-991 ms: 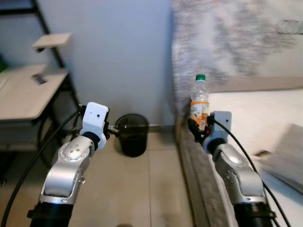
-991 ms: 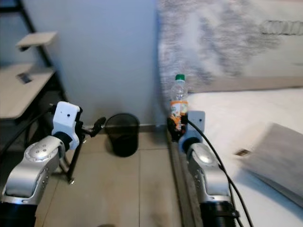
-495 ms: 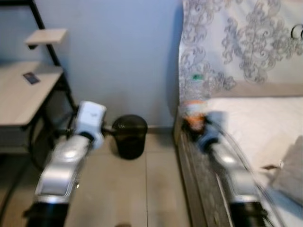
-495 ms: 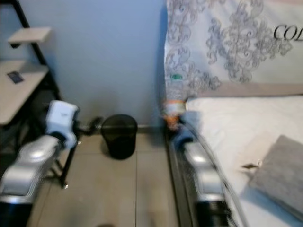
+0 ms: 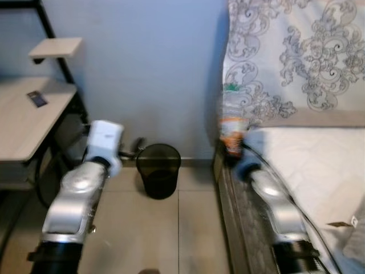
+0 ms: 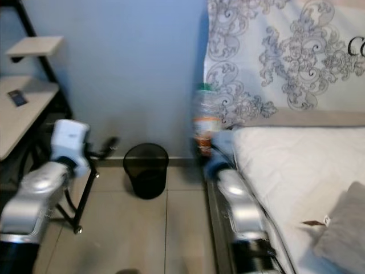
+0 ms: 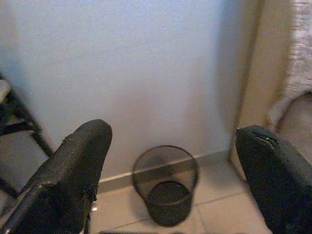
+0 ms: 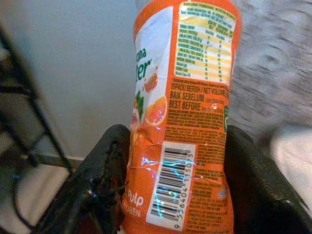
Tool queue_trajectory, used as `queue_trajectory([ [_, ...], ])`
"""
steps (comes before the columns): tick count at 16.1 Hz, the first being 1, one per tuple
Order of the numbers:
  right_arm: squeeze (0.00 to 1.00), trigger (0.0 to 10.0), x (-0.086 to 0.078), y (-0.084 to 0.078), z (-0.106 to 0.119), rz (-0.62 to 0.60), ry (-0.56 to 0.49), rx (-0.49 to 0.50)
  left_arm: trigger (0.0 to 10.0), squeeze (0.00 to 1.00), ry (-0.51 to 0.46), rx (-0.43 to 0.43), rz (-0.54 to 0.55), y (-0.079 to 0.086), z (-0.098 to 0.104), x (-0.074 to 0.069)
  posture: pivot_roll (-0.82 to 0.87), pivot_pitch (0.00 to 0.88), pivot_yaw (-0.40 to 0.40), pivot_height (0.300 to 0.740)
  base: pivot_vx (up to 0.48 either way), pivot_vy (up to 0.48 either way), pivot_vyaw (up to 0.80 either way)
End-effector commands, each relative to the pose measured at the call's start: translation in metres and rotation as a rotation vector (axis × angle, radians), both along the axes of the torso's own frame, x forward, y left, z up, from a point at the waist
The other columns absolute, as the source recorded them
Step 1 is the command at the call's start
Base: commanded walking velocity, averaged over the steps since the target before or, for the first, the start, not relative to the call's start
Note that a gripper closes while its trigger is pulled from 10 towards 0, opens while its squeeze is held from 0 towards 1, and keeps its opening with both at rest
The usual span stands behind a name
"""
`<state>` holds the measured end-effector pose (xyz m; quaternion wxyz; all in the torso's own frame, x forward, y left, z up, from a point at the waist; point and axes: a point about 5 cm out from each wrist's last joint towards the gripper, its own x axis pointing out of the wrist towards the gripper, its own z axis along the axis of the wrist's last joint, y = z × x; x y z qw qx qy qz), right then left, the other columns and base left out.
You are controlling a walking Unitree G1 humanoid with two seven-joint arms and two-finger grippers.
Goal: Clean up the room
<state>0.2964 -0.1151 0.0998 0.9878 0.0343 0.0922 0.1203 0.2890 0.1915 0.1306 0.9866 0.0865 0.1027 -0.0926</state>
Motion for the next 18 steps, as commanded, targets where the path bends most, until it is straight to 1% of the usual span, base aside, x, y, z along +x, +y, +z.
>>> queue_trajectory([
  [1,0.0,10.0,0.0008,-0.0134,0.0008,-0.036,-0.013,-0.027,10.0,0.0,-0.013,-0.015,-0.023,-0.0083,0.0024,0.0016,0.11,0.0,0.02,0.74,0.0,0.0,0.0],
  [3,0.0,10.0,0.0004,-0.0142,-0.0003,-0.032,-0.005,-0.011,10.0,0.0,-0.007,-0.029,-0.026,-0.0092,0.0014,0.0015,0.1,0.0,0.02,0.74,0.0,0.0,0.0],
  [4,0.0,10.0,0.0001,-0.0149,-0.0008,-0.03,-0.006,-0.022,10.0,0.07,-0.011,-0.02,-0.025,-0.0091,0.0011,0.0015,0.11,0.0,0.021,0.74,0.0,0.0,0.0],
  [5,0.0,10.0,-0.0005,-0.015,-0.0018,-0.035,-0.009,-0.027,10.0,0.09,-0.017,0.0,-0.014,-0.008,0.0011,0.0019,0.1,0.0,0.022,0.74,0.0,0.0,0.0],
  [6,0.0,10.0,-0.0005,-0.015,-0.0018,-0.035,-0.009,-0.027,10.0,0.09,-0.017,0.0,-0.014,-0.008,0.0011,0.0019,0.1,0.0,0.022,0.74,0.0,0.0,0.0],
  [8,0.0,10.0,-0.0009,-0.0136,-0.0027,-0.03,-0.003,-0.013,10.0,0.15,-0.019,0.003,0.034,-0.0017,0.0011,0.0034,0.1,0.0,0.022,0.74,0.0,0.0,0.0],
  [9,0.0,10.0,-0.0008,-0.0133,-0.0024,-0.027,-0.003,-0.013,10.0,0.18,-0.017,-0.024,0.045,-0.0008,0.0008,0.0036,0.1,0.0,0.023,0.74,0.0,0.0,0.0],
  [10,0.0,10.0,-0.0006,-0.0128,-0.0021,-0.014,-0.001,-0.018,10.0,0.39,-0.017,-0.036,0.029,-0.0024,0.0008,0.004,0.1,0.0,0.024,0.74,0.0,0.0,0.0],
  [11,0.0,10.0,-0.0008,-0.0122,-0.0023,-0.001,0.005,-0.014,10.0,0.38,-0.008,-0.045,0.015,-0.0039,0.0003,0.0038,0.1,0.0,0.024,0.74,0.0,0.0,0.0],
  [12,0.0,10.0,-0.0019,-0.0107,-0.0029,0.015,0.018,0.006,10.0,0.52,-0.001,-0.061,-0.014,-0.0087,0.0009,0.003,0.1,0.0,0.023,0.74,0.0,0.0,0.8],
  [13,0.0,10.0,-0.002,-0.0108,-0.003,0.013,0.02,0.005,10.0,0.77,-0.012,-0.045,-0.016,-0.0092,0.002,0.0033,0.1,0.0,0.023,0.74,0.0,0.0,0.8],
  [14,0.0,10.0,-0.0022,-0.0108,-0.0035,0.007,0.026,0.018,10.0,0.87,-0.014,-0.038,-0.012,-0.0088,0.0022,0.0033,0.1,0.0,0.023,0.74,0.0,0.0,0.8],
  [15,0.0,10.0,-0.0021,-0.0109,-0.0035,0.004,0.025,0.01,10.0,0.88,-0.004,-0.04,-0.015,-0.0088,0.0014,0.0029,0.1,0.0,0.024,0.74,0.0,0.0,0.8],
  [16,0.0,10.0,-0.0022,-0.0108,-0.0039,0.001,0.03,0.019,10.0,0.85,-0.002,-0.038,-0.021,-0.0089,0.0013,0.0026,0.1,0.0,0.024,0.74,0.0,0.0,0.0],
  [18,0.0,10.0,-0.0028,-0.0101,-0.005,0.004,0.046,0.046,10.0,0.83,0.003,-0.041,-0.029,-0.0088,0.0009,0.0018,0.1,0.0,0.025,0.74,0.259,0.0,0.0],
])
